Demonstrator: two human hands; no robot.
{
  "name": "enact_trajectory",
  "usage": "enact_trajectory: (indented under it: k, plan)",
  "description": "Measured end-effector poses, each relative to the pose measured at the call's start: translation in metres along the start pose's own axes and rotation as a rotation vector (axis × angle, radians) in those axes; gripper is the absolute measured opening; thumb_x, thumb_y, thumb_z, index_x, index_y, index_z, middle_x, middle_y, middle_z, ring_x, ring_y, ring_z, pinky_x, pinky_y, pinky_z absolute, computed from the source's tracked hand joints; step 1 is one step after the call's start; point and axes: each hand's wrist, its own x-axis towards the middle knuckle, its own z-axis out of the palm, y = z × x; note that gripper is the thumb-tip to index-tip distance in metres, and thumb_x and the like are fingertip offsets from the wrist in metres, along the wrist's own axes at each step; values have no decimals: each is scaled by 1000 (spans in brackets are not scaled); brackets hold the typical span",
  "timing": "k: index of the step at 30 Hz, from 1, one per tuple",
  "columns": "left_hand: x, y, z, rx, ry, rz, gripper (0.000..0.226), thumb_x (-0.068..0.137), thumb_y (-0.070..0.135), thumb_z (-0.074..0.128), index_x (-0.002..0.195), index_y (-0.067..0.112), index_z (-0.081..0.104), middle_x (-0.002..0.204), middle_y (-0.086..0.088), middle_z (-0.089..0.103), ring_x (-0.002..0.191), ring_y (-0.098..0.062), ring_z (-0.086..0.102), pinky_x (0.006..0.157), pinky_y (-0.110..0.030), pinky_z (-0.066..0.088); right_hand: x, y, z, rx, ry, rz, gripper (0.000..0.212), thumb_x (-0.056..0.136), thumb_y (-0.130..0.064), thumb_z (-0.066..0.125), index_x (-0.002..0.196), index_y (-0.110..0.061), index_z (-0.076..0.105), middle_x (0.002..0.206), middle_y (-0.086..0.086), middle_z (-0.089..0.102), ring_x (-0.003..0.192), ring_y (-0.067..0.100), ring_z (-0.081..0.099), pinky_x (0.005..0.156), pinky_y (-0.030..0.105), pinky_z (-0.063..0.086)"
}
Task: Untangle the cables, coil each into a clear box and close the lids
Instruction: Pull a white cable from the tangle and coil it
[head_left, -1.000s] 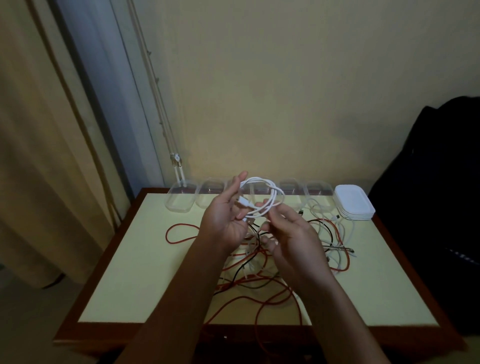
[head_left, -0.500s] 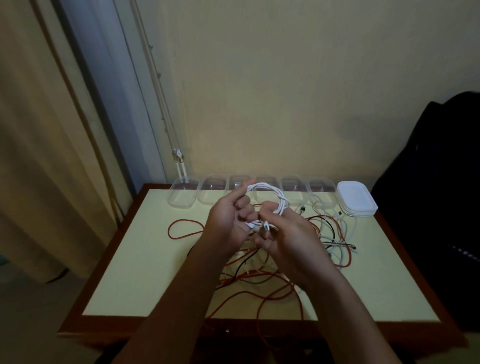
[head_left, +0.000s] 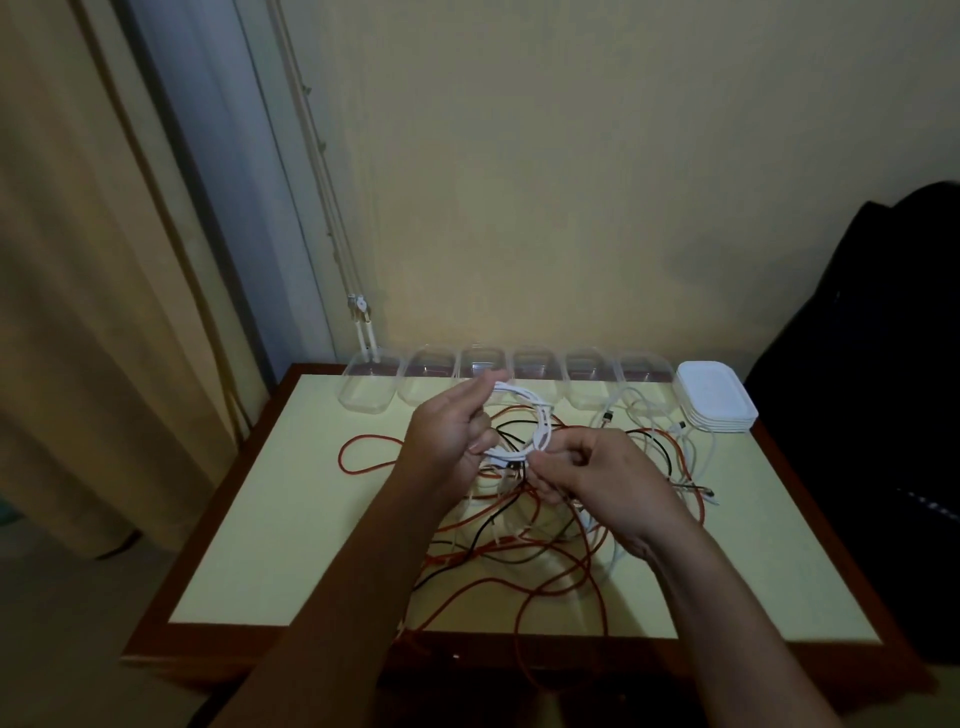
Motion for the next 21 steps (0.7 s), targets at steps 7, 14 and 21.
enact_trajectory:
  k: [7, 14, 21]
  plan:
    - [14, 1, -15, -86, 219, -10, 19, 101, 19, 57, 102, 4, 68, 44, 9, 23, 36, -5, 18, 36, -17, 20, -11, 16, -7, 18, -59, -11, 11, 94, -3, 67, 84, -3, 74, 64, 5, 66, 57, 11, 56, 55, 19, 46]
    - [8, 11, -4, -200, 151, 7, 17, 104, 17, 50, 109, 5, 60, 40, 5, 43, 33, -5, 21, 35, -15, 20, -6, 17, -7, 204, -37, 31, 8, 91, -1, 69, 97, -4, 73, 68, 8, 69, 76, 23, 67, 75, 28, 55]
    - [0, 15, 7, -414, 39, -103, 21, 106, 20, 45, 100, 9, 61, 40, 7, 21, 28, -7, 19, 32, -16, 17, -6, 14, 4, 202, 46, -54, 8, 90, -1, 70, 89, -9, 70, 67, -2, 71, 76, 11, 70, 69, 18, 51]
